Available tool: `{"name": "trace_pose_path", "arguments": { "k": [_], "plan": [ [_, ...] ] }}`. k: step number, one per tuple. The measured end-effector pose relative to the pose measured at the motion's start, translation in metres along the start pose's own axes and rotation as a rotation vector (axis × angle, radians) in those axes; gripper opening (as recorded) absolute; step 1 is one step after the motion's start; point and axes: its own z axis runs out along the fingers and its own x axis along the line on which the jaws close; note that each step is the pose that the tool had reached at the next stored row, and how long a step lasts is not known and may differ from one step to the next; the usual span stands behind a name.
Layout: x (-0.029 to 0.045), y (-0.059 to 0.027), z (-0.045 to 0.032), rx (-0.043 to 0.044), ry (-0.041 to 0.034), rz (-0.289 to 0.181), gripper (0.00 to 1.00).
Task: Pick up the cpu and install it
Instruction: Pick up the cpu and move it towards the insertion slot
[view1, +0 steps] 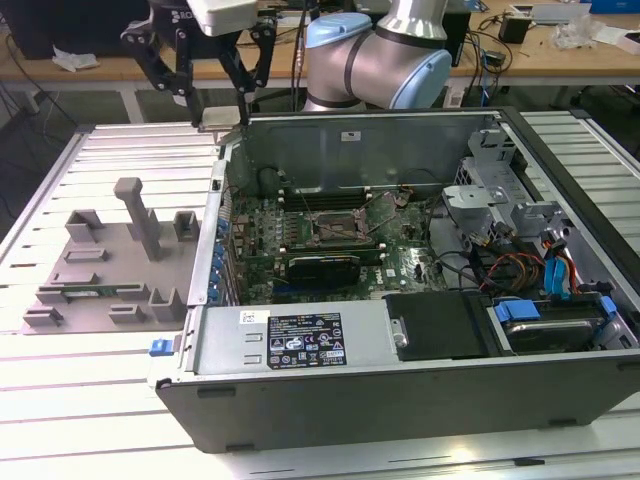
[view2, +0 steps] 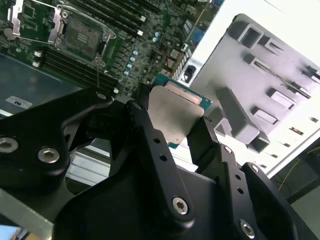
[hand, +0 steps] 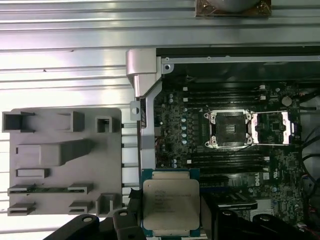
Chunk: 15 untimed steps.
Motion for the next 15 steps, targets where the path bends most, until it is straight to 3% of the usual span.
{"name": "trace_pose_path", "arguments": {
  "k": [15],
  "plan": [
    [-0.0429,0.0011,0.0013,0.0000,0.0000,0.000,0.55]
  ]
}}
